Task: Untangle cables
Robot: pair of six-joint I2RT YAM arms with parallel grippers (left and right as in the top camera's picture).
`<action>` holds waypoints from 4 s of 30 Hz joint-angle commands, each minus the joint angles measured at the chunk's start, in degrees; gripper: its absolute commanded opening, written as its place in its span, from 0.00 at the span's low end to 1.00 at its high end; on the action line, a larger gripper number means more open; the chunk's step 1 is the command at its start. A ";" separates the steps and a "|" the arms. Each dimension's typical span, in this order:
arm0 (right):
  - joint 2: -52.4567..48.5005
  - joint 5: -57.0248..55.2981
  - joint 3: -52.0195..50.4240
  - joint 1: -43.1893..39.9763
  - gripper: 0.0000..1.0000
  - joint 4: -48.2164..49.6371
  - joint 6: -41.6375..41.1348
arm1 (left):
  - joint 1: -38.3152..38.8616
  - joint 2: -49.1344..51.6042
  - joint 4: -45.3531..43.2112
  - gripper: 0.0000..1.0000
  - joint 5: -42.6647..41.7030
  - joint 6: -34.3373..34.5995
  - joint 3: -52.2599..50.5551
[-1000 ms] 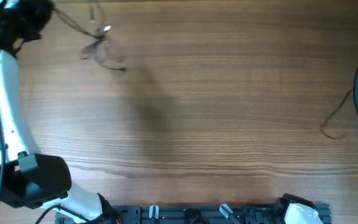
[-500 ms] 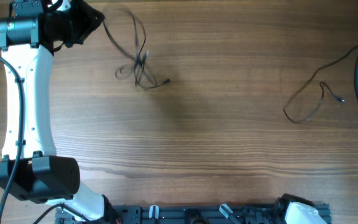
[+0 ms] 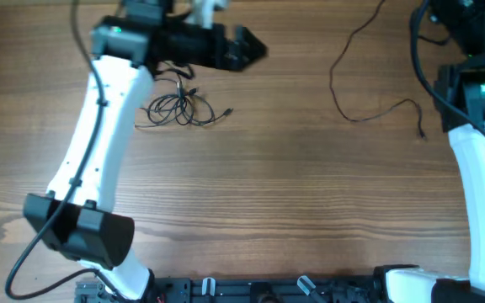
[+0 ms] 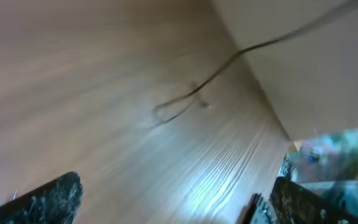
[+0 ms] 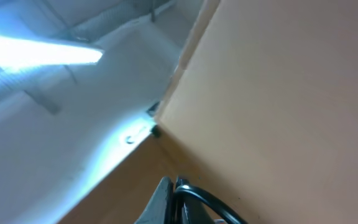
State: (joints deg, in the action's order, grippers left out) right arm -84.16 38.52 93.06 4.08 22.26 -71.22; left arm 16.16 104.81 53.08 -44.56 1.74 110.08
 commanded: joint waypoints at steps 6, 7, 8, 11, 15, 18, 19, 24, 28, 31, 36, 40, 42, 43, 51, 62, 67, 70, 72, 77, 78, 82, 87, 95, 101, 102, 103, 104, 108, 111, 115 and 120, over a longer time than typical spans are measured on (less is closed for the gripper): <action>0.00 1.64 0.85 3.50 0.04 10.91 -16.50 | 10.45 2.14 -16.41 1.00 -4.35 -3.45 0.48; 0.00 1.64 0.85 3.54 0.04 10.97 -16.96 | 11.56 2.14 -17.40 1.00 -4.50 -4.37 0.48; 0.00 1.75 0.85 3.80 0.04 11.63 -17.92 | 12.63 2.14 -18.62 1.00 -4.48 -4.35 0.48; 0.00 0.07 0.85 5.42 0.04 15.15 -19.21 | 16.74 2.58 -22.08 1.00 -4.96 -4.33 0.48; 0.00 0.11 0.85 5.57 0.04 15.08 -20.52 | 19.71 3.02 -23.02 1.00 -5.14 -4.35 0.48; 0.04 0.79 0.85 5.77 0.04 16.22 -20.96 | 19.85 3.26 -25.64 0.64 -5.05 -4.28 0.48; 0.04 0.81 0.85 5.77 0.05 16.28 -20.96 | 19.52 3.26 -25.70 0.43 -5.07 -4.28 0.48; 0.04 1.05 0.85 5.42 0.04 15.13 -18.84 | 15.65 3.30 -25.77 0.04 -2.05 -1.75 0.50; 0.04 1.55 0.85 0.61 0.56 3.76 -11.58 | 9.05 1.75 -33.20 0.04 -1.44 3.04 0.52; 0.04 6.21 0.83 -4.50 0.89 -7.48 -6.19 | 2.38 -1.05 -52.87 0.04 4.90 13.88 0.57; 0.04 15.06 0.83 -5.99 0.94 -11.30 0.90 | -10.45 -1.11 -69.51 0.04 24.11 16.87 0.57; 0.04 15.52 0.83 -5.99 0.94 -24.15 13.92 | -21.29 -1.11 -92.65 0.04 30.82 28.96 0.66; 0.04 15.37 0.83 -5.99 0.94 -28.98 20.00 | -25.79 -1.25 -86.25 0.04 33.73 27.82 0.66; 0.04 15.39 0.83 -5.97 0.93 -30.16 21.73 | -27.69 -0.74 -79.87 0.04 33.75 24.52 0.66; 0.04 15.58 0.83 -5.92 0.91 -36.96 27.04 | -41.16 14.01 -59.23 0.04 45.33 16.09 0.61; 0.04 13.64 0.76 -5.05 0.90 -52.94 37.81 | -47.19 30.03 -55.23 1.00 46.38 0.59 0.61; 0.04 14.29 0.72 -2.84 0.92 -53.24 38.34 | -47.32 31.06 -37.00 1.00 31.52 0.92 0.63; 0.04 15.21 0.72 -0.61 0.91 -53.46 40.00 | -48.72 31.06 -23.54 1.00 34.29 1.75 5.29; 0.04 15.17 0.72 0.63 0.92 -53.90 41.53 | -49.48 31.06 -12.31 1.00 38.84 1.73 12.55; -0.68 11.80 0.68 0.72 0.95 -59.01 44.48 | -48.61 30.32 6.32 1.00 13.03 3.19 20.81; -1.20 7.61 0.31 1.25 0.95 -60.83 45.94 | -46.80 30.32 12.04 1.00 3.43 1.49 20.79; -1.81 -5.33 0.20 1.64 0.99 -70.40 48.41 | -33.11 30.32 32.41 1.00 11.15 -3.17 18.91; -2.27 -5.51 0.17 2.62 1.00 -74.03 49.59 | -16.96 30.36 31.76 1.00 31.45 14.05 13.20; -2.64 -5.73 0.17 2.62 1.00 -76.98 54.58 | -23.32 30.23 24.92 1.00 35.32 24.11 13.86; -3.76 -5.51 0.17 2.62 1.00 -77.90 52.87 | -28.55 21.33 32.85 1.00 32.72 27.67 18.73; -3.76 -5.51 0.17 2.62 1.00 -77.75 48.41 | -28.48 20.26 36.28 1.00 32.37 27.12 18.71; -3.76 -5.51 0.20 2.62 1.00 -77.70 45.81 | -28.11 20.50 37.51 1.00 32.37 27.12 18.49; -3.76 -5.51 0.17 2.62 1.00 -77.13 45.05 | -27.54 20.83 38.07 1.00 32.37 27.30 17.38; -3.76 -5.51 0.17 2.62 1.00 -78.03 44.11 | -23.89 20.87 34.12 1.00 32.30 31.21 4.59; -3.76 -5.51 0.17 2.67 1.00 -78.38 44.09 | -22.27 20.87 26.40 1.00 28.55 33.94 -4.35; -3.76 -5.53 0.20 2.67 1.00 -78.47 44.13 | -22.16 20.87 19.34 0.91 28.50 36.94 -9.38; -3.76 -5.53 0.17 2.67 1.00 -78.51 44.15 | -22.05 20.57 18.69 0.04 26.45 37.44 -8.98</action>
State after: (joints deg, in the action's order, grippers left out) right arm -87.44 33.34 93.47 6.50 -56.27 -26.83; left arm -5.93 125.62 71.42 -15.84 38.81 101.08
